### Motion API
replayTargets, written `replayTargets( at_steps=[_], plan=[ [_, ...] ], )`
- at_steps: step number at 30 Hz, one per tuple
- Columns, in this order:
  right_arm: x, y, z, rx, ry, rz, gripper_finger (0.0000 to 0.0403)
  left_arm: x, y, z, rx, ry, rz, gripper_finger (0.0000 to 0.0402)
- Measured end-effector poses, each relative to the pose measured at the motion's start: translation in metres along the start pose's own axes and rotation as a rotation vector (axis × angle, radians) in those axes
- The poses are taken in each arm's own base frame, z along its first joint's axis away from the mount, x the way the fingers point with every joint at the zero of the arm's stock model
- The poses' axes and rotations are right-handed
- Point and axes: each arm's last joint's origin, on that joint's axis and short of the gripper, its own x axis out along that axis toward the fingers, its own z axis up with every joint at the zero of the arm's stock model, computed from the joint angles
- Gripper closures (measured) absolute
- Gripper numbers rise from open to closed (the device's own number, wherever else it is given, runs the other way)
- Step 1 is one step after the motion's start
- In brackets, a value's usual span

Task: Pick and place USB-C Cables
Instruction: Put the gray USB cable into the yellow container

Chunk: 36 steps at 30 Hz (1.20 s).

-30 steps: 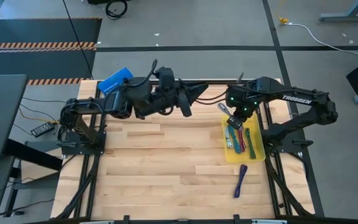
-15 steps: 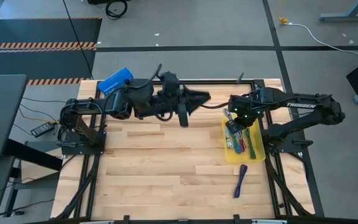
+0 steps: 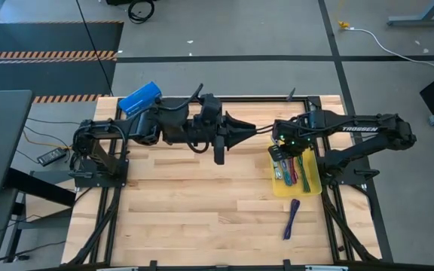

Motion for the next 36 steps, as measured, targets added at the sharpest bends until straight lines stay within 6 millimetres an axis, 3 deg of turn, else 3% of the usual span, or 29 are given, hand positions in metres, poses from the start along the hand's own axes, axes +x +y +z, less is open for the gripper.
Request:
replayTargets(
  at_steps=[7,20,25,36],
  plan=[
    [0.001,0.001,0.000,0.032,-0.026,-0.018,0.0403,0.000,-0.002,-0.003,-0.022,0.061,-0.089,0.0308],
    [0.001,-0.002,-0.002,0.061,0.002,-0.044,0.0402,-0.001,-0.006,-0.008,-0.023,0.105,-0.090,0.0308],
    [0.002,-0.001,-0.017,0.047,0.028,-0.088,0.0400,-0.001,-0.005,-0.008,-0.052,0.103,-0.085,0.0308],
    [0.035,-0.012,-0.035,0.138,0.069,-0.194,0.0376,-0.004,-0.017,-0.014,-0.065,0.117,-0.106,0.0308]
  ],
)
